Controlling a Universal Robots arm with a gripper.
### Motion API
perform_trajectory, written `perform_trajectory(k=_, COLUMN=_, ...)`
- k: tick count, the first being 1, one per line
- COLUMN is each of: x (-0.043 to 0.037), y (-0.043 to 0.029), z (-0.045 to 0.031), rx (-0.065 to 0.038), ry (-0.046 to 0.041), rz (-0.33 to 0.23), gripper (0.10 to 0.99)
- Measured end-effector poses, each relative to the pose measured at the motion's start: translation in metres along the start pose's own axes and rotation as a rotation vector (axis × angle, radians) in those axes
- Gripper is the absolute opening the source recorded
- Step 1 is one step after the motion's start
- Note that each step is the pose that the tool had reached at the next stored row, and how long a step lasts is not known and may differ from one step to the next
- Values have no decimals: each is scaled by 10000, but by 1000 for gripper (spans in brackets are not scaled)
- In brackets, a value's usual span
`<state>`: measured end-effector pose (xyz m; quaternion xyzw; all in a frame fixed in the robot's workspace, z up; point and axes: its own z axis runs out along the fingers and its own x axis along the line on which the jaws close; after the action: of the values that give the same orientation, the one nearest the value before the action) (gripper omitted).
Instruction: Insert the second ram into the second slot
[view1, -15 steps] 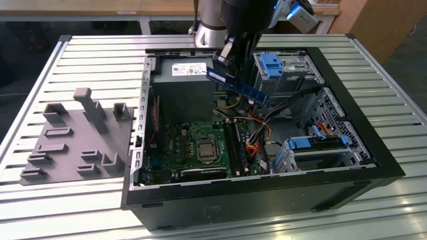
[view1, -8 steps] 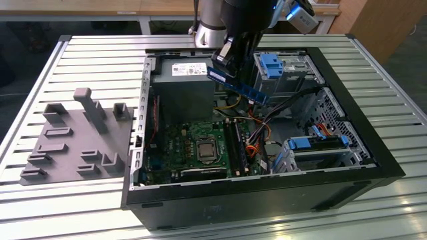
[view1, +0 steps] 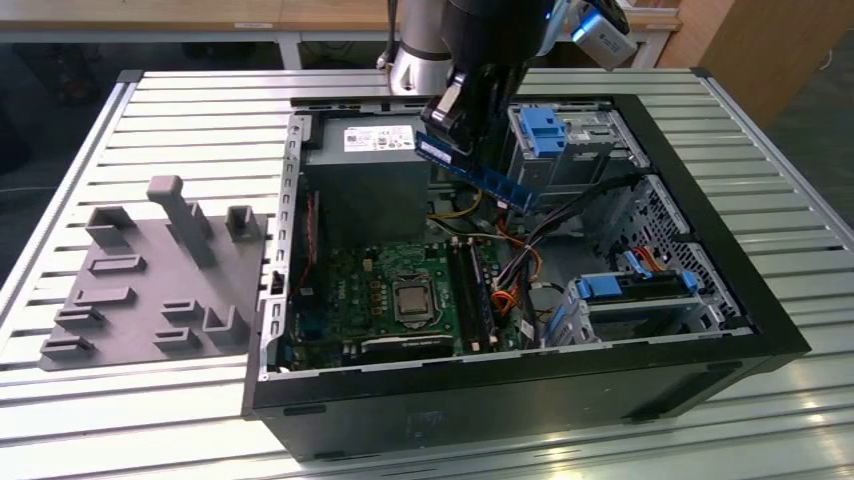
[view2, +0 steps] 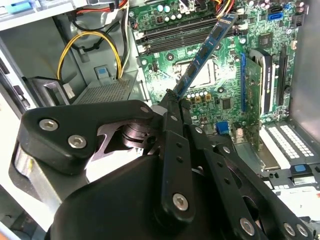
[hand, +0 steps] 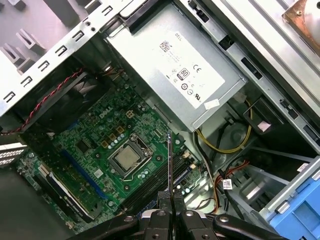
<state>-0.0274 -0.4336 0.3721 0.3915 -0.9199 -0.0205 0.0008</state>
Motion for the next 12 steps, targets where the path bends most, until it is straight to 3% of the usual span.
perform_trajectory(k=12, x=0, y=0, z=0, rx=3, ry=-13, rz=458, gripper=133)
